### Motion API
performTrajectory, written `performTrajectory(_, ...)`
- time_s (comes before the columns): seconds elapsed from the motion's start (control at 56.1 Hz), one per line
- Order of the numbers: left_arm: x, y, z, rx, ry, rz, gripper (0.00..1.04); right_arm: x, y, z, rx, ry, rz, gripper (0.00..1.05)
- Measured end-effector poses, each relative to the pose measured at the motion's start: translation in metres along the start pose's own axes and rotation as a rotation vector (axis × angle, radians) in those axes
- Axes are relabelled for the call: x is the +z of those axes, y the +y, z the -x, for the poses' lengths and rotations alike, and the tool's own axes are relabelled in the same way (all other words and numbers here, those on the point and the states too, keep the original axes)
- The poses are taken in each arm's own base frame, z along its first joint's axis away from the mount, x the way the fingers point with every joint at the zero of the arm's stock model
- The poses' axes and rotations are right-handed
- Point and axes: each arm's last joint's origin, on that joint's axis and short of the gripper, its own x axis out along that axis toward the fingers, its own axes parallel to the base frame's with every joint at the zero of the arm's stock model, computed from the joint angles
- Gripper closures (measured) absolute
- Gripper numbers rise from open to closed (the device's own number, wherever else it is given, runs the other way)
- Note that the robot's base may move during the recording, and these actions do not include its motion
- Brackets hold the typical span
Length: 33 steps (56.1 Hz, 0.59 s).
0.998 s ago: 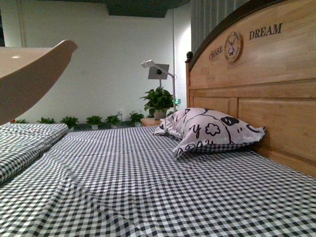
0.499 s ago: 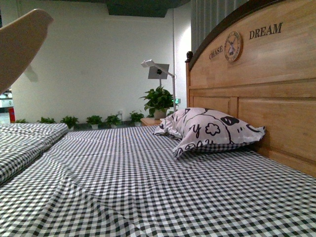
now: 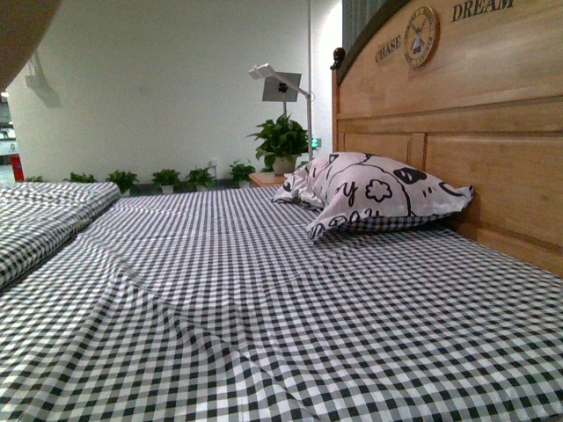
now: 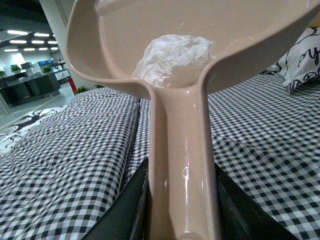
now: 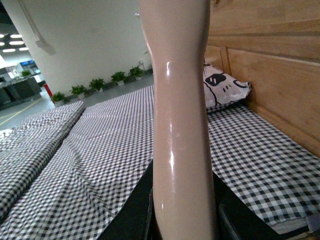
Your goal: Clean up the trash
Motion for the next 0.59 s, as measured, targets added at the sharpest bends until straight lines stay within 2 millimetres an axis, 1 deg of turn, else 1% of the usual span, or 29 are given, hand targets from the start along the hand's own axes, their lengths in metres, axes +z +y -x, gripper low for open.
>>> performTrajectory(0.588,0.0000,0.0000,0.0000,0.000,0.000,0.000,0.77,0.0000,0.0000,0.0000,0.000,0.000,0.002,0.85)
